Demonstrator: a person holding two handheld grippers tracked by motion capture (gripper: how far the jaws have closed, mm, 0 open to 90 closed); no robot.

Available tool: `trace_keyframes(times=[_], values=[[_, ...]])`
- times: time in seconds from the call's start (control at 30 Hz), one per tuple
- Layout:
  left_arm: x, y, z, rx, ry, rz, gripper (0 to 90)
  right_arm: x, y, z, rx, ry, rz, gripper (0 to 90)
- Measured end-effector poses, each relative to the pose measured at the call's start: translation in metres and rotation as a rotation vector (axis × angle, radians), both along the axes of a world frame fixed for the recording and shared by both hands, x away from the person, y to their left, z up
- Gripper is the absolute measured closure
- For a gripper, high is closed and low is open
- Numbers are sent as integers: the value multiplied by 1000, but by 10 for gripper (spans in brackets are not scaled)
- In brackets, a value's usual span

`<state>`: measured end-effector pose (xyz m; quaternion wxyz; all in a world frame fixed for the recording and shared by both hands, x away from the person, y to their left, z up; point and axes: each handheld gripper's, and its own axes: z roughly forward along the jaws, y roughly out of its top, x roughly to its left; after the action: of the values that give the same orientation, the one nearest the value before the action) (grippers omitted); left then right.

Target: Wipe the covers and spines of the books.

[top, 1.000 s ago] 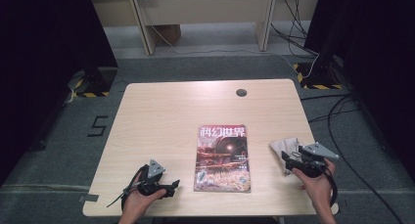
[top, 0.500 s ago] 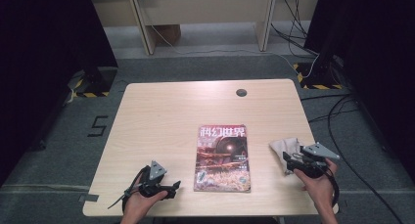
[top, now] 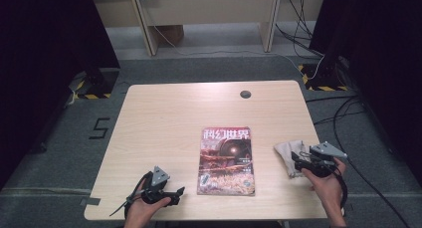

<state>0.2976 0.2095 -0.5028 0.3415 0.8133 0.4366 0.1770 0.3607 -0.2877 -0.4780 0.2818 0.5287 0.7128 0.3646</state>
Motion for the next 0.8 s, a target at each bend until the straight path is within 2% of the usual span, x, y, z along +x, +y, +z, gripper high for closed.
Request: trace_keyframes(times=[0.1, 0.17, 0.23, 0.3, 0.33, 0.37, 0.43, 0.63, 0.8], values=[[1, -5, -1, 1, 3, -16, 160, 5, -6, -7, -32, 59, -19, 247], [1, -6, -1, 8, 0, -23, 159, 8, -8, -14, -33, 109, -26, 250], [1, -7, -1, 9, -1, -27, 159, 12, -9, -18, -20, 146, -21, 287], [1, -7, -2, 15, 3, -34, 159, 15, -10, -20, -28, 164, -7, 318], [1, -7, -2, 13, 3, -34, 159, 17, -9, -22, -23, 179, 4, 373], [1, -7, -2, 13, 3, -35, 159, 19, -9, -25, -19, 191, 20, 386], [2, -8, -3, 14, 5, -38, 159, 22, -9, -27, -7, 192, 26, 423], [2, -11, -4, 16, 7, -50, 159, 23, -3, -26, -6, 180, 99, 685], [2, -12, -4, 18, 6, -53, 159, 24, 1, -24, -13, 168, 113, 780]])
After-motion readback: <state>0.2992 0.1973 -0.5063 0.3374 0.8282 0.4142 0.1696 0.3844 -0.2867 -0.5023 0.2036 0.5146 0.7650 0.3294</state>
